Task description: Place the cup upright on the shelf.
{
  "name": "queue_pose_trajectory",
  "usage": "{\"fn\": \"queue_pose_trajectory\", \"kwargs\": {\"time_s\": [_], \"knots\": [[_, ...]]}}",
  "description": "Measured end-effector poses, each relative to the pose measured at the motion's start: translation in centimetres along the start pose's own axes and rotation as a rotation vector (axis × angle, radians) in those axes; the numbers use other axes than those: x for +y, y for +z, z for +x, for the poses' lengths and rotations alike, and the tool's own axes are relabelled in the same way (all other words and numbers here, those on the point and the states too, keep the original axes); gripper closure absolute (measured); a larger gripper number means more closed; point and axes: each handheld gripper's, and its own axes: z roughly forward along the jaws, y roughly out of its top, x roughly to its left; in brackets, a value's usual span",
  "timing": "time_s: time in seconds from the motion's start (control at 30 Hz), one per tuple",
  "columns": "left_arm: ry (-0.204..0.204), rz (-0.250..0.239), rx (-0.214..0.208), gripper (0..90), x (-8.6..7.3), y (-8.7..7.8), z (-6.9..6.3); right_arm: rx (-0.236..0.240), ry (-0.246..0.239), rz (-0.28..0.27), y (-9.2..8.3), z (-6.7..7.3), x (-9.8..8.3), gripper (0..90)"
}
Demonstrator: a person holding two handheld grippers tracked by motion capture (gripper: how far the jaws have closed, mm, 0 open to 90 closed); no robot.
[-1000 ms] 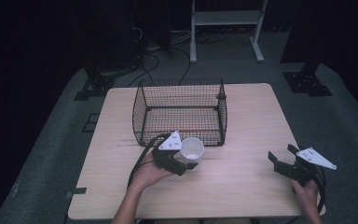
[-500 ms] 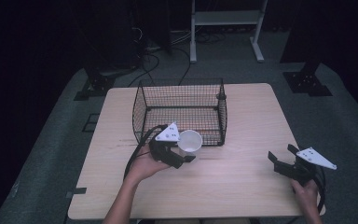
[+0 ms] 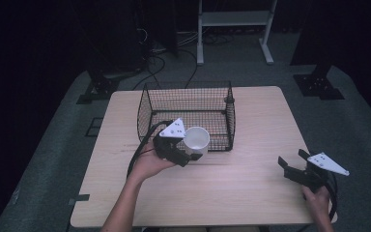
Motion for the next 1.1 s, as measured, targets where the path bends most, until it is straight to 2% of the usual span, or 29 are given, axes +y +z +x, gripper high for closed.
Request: {"fn": "queue_pose_trajectory", "kwargs": {"time_s": [0.2,0.63,0.9,1.1], "knots": [[-0.002,-0.005,-0.010,21.5,1.1,-0.5,1.0,0.000,-0.002,0.002,0.0,0.0,0.0,13.0],[0.008,0.005,0.010,21.5,2.8,-1.6,2.7,0.000,-0.003,0.002,0.0,0.0,0.0,13.0],[-0.013,-0.016,0.015,21.5,2.8,-1.9,3.8,-0.001,-0.002,0.001,0.0,0.0,0.0,13.0],[-0.012,-0.007,0.025,21.5,3.1,-2.1,4.6,-0.001,0.001,0.002,0.0,0.0,0.0,13.0]]}}
